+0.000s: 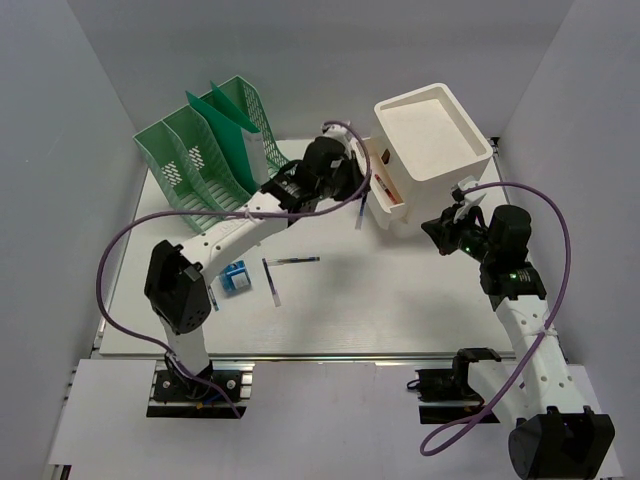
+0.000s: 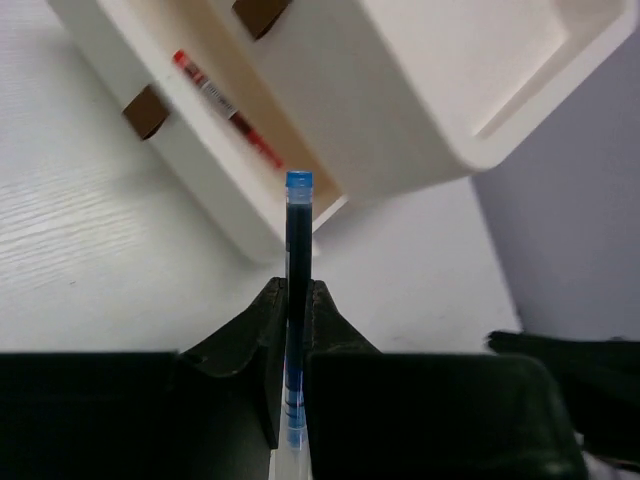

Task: Organize the desk

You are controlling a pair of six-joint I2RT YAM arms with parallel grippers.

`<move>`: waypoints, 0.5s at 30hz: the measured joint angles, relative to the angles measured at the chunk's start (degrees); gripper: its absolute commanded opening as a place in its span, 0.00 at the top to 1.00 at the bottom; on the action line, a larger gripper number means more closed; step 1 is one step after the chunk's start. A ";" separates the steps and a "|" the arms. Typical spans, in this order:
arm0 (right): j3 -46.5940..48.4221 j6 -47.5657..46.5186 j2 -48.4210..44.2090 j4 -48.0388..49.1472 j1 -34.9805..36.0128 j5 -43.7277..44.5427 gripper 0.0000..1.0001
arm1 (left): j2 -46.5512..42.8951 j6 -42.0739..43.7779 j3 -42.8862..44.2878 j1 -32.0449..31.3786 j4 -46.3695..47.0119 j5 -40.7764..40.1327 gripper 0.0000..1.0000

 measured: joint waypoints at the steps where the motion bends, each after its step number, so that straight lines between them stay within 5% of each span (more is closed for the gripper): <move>1: 0.00 0.00 0.00 0.00 -0.07 -0.13 1.00 | 0.90 -1.22 2.36 0.57 0.52 0.98 1.00; 7: -0.02 0.02 -0.15 0.00 -0.66 -0.44 1.00 | 8.96 -8.55 14.21 2.82 4.07 2.40 1.00; 15: -0.02 0.04 -1.40 0.02 -0.94 -0.85 1.00 | 16.35 -18.21 14.64 5.14 11.06 1.25 1.00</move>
